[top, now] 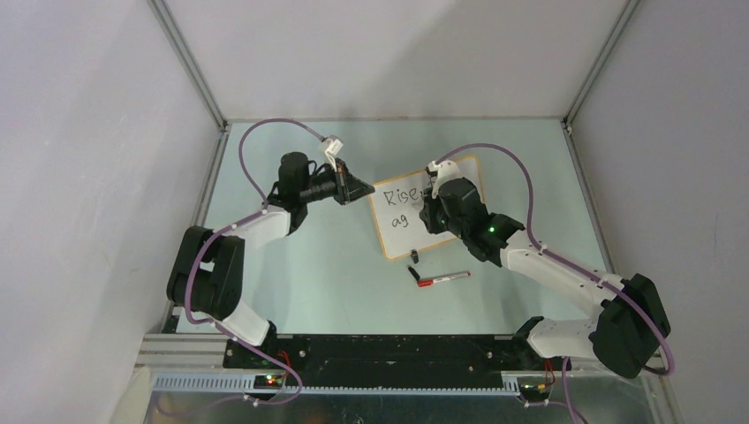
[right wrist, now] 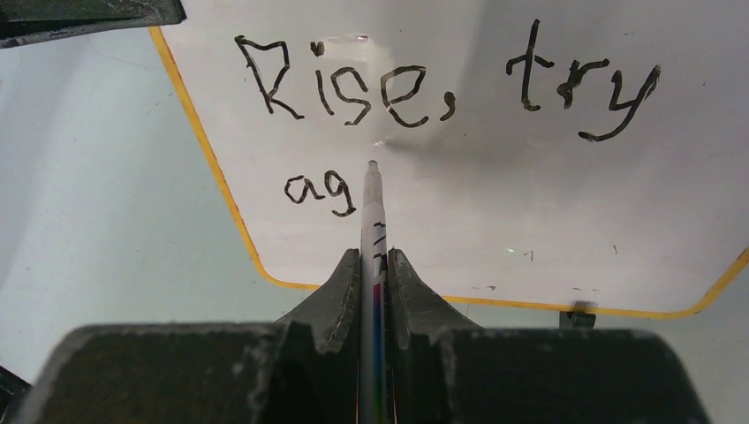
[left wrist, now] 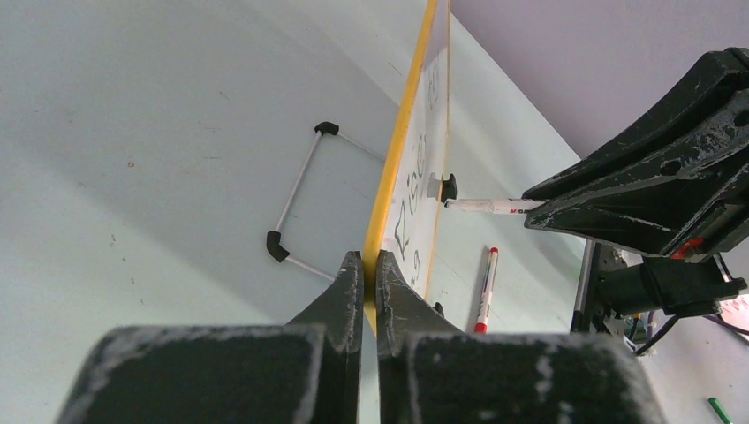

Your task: Write a sentence on the whiteboard

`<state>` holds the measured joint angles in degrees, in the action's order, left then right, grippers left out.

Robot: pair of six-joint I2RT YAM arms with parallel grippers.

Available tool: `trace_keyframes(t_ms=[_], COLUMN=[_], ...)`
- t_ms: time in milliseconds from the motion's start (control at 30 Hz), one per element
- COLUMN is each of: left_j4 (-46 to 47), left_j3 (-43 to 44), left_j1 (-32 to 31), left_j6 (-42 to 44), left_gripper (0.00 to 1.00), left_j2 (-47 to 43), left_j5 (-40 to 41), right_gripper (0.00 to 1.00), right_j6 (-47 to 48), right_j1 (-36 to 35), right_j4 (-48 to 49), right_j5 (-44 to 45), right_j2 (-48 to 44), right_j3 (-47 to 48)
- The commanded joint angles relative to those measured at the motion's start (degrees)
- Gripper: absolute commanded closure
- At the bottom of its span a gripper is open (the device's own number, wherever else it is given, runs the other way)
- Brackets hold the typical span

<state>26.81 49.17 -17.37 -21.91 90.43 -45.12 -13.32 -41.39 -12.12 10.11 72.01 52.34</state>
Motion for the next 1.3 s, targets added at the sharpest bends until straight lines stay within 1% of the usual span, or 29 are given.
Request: trace_keyframes(t_ms=[0,1267], left_j4=[-1.9,-3.7], left_j3=[1.2,1.4], left_j1=[-0.9,-0.9], left_j6=[3.0,4.0], left_gripper=[0.97,0.97], left_j2=[-0.4,-0.9], left_j5=[1.3,2.2], right_gripper=[1.00,1.00], right_j6=[0.1,0.4], right_j1=[0.0,-0.5], right_j4=[1.8,3.2], right_j5=[1.3,1.3], right_j2=[-0.5,-0.3], right_j3=[0.0,-1.2])
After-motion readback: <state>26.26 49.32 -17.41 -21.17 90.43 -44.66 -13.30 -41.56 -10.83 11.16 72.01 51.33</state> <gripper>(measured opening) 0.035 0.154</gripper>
